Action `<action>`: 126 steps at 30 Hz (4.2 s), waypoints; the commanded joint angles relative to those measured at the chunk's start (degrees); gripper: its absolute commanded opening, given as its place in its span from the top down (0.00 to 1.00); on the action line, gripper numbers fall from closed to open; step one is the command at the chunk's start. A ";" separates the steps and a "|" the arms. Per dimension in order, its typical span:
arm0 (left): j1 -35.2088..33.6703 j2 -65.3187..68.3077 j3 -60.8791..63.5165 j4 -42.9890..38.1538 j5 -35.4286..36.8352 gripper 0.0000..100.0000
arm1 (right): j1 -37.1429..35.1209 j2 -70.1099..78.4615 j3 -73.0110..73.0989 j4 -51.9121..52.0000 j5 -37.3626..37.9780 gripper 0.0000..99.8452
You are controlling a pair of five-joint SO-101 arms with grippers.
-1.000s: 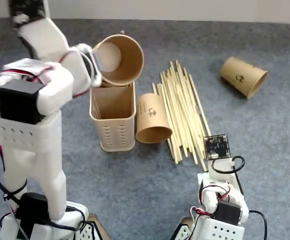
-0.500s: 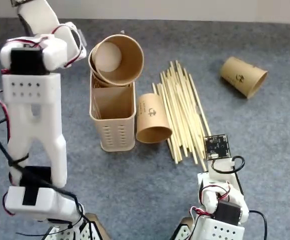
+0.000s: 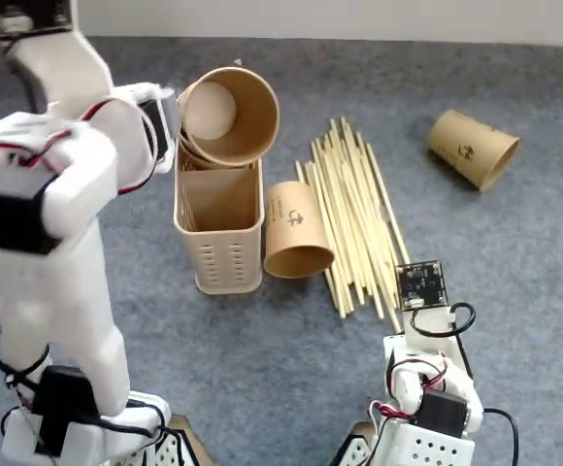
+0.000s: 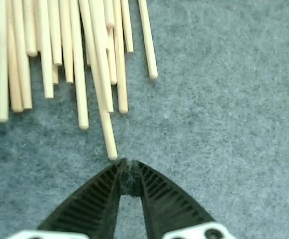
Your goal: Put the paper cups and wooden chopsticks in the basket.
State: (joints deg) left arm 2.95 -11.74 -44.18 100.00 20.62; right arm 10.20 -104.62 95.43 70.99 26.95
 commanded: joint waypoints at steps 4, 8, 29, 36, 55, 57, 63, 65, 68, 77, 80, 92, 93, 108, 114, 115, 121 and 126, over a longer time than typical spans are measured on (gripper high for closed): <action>-5.14 -0.75 16.40 -19.25 -1.05 0.89 | 0.48 -0.22 8.22 -0.84 0.44 0.99; -8.13 -0.75 20.53 -24.18 -1.32 0.89 | 0.48 -0.22 8.22 -0.84 0.44 0.99; 7.25 -3.74 4.62 -2.55 -4.04 0.89 | 0.48 -0.22 8.22 -0.84 0.44 0.99; -4.79 -3.74 23.60 -22.77 -4.57 0.89 | 0.48 -0.22 8.22 -0.84 0.44 0.99; -9.54 7.34 24.84 -28.31 -13.63 0.89 | 0.48 -0.22 8.22 -0.84 0.44 0.99; -9.89 6.20 20.18 -25.67 -13.63 0.89 | 0.40 -0.22 8.22 -0.84 0.44 0.99; -9.10 4.53 11.21 -18.64 -13.63 0.89 | 0.31 -0.22 8.22 -0.84 0.44 0.99; -7.52 5.41 13.14 -17.67 -13.63 0.89 | 0.31 -0.22 8.22 -0.84 0.44 0.99; -5.41 8.13 18.42 -17.93 -13.89 0.89 | 0.31 -0.22 8.22 -0.84 0.44 0.99; -3.12 17.36 22.64 -20.31 -17.58 0.89 | 0.48 -0.22 8.22 -0.84 0.44 0.99; -4.44 14.29 18.42 -20.31 -17.85 0.89 | 0.48 -0.22 8.22 -0.84 0.44 0.99; -3.21 5.76 9.80 -16.97 -17.76 0.89 | 0.48 -0.22 8.22 -0.84 0.44 0.99; -3.21 6.64 10.42 -15.65 -17.76 0.89 | 0.48 -0.22 8.22 -0.84 0.44 0.99; -5.76 14.55 19.12 -17.41 -18.11 0.89 | 0.48 -0.22 8.22 -0.84 0.44 0.99; -8.57 14.55 1.80 -13.71 -17.76 0.89 | 0.48 -0.22 8.22 -0.84 0.44 0.99; -8.57 14.55 -1.63 -12.66 -17.76 0.89 | 0.48 -0.22 8.22 -0.84 0.44 0.99; -6.81 15.34 -9.19 -4.84 -17.76 0.89 | 0.48 -0.22 8.22 -0.84 0.44 0.99; -4.35 18.42 -1.36 -5.89 -17.76 0.89 | 0.48 -0.22 8.22 -0.84 0.44 0.99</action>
State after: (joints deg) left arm -4.35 5.14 -48.92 94.64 3.21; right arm 10.20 -104.62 95.43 70.99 26.95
